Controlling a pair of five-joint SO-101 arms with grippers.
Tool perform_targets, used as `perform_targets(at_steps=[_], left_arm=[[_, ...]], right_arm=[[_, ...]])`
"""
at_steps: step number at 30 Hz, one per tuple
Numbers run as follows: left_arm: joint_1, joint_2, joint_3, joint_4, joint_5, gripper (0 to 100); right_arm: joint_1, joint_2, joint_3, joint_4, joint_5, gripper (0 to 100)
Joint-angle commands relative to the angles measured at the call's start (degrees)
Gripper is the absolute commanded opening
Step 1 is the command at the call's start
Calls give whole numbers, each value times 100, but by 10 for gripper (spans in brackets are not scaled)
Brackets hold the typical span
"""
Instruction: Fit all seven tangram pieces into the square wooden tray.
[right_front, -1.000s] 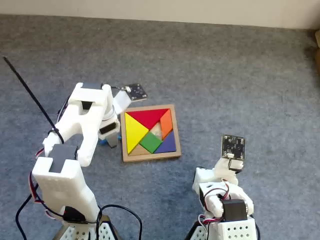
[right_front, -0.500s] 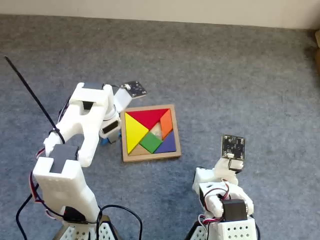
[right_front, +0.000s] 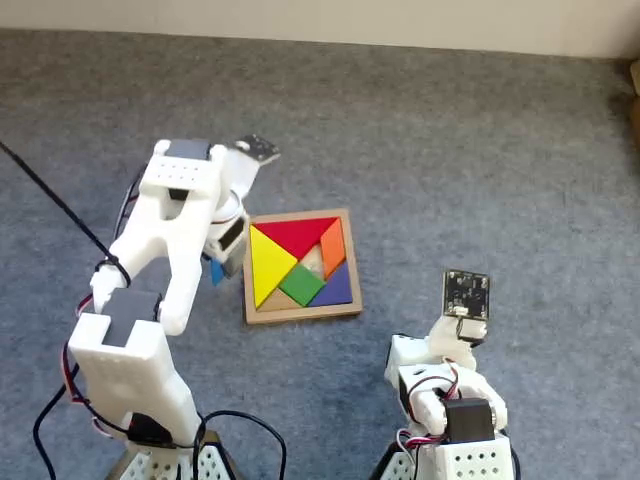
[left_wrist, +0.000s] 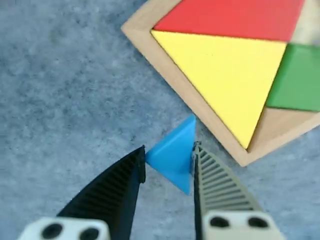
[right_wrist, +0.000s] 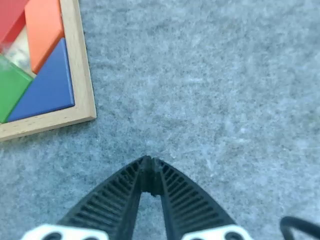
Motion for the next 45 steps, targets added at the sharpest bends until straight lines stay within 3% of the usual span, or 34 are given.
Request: perform_targets(at_steps=[1,10,16,25,32,45], left_arm=[[365,-119,-444,255,571,115],[1578,-48,-927,202,2787,115],[1727,-40,-1042,-70,4141,115],[2088,-40,-84,-1275,4809,115],[2193,-40,-48,-1424,5231,120],[2176,-40,-48,-1415,5231,120]], right_arm=[[57,-119,655,48,70,5],[57,-119,655,48,70,5],[57,-119,655,48,70,5],[57,-119,655,48,70,5],[57,-119,655,48,70,5],[57,-119,655,48,70,5]])
